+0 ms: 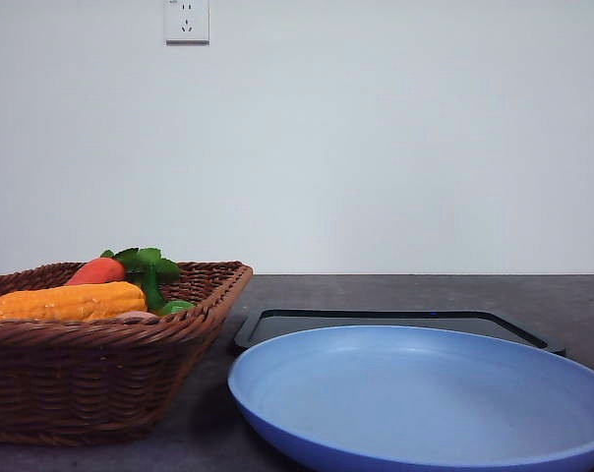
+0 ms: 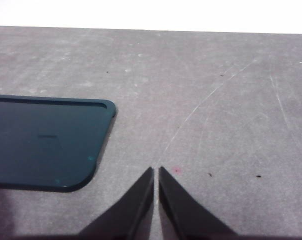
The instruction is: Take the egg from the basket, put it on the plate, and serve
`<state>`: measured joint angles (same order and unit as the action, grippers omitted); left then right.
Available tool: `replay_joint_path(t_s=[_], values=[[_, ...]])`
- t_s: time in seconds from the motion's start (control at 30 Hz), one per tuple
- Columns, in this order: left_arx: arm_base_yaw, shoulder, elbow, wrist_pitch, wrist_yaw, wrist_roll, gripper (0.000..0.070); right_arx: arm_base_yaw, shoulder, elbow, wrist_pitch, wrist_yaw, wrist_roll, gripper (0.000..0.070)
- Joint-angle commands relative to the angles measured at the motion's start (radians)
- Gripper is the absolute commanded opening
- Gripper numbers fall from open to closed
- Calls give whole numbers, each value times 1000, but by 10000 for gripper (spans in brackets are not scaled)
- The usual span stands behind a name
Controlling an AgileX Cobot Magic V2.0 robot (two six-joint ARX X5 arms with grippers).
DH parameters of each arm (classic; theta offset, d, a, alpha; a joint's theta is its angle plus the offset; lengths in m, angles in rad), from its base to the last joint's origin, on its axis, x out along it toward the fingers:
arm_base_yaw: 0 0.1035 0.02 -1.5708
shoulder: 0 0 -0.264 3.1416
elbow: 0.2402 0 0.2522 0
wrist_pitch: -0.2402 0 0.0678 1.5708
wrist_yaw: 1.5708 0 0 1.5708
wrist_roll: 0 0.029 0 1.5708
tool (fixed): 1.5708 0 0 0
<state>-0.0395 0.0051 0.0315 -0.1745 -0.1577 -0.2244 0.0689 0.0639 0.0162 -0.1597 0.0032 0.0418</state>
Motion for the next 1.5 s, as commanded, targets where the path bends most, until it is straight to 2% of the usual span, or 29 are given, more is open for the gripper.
replay_joint_path(t_s=[0.0,0.07,0.27,0.33,0.5,0.57,0.73,0.87,1.0,1.27,1.47], values=[[1,-2,-22,-14,1,-8,0,0,-2,-3,29,4,12,0],[0,-2,-22,-13,2,-35,0,0,-2,-3,52,-6,34,0],[0,-2,-21,-12,2,-160,0,0,-2,-3,74,-26,207,0],[0,-2,-21,-13,6,-190,0,0,-2,-3,79,-42,239,0],[0,-2,-11,-14,145,-189,0,0,-2,-2,88,-171,253,0],[0,-1,5,-22,190,-189,0,0,-1,0,92,-186,278,0],[0,27,83,-67,238,-205,0,0,-1,37,73,-186,341,0],[0,93,158,-105,280,-207,0,0,5,99,28,-186,348,0],[0,190,232,-94,334,-207,0,0,39,191,-59,-185,343,0],[-4,419,390,-98,456,-171,0,0,196,386,-175,-192,325,0],[-44,603,498,-153,579,-129,0,0,371,529,-324,-279,261,0]])
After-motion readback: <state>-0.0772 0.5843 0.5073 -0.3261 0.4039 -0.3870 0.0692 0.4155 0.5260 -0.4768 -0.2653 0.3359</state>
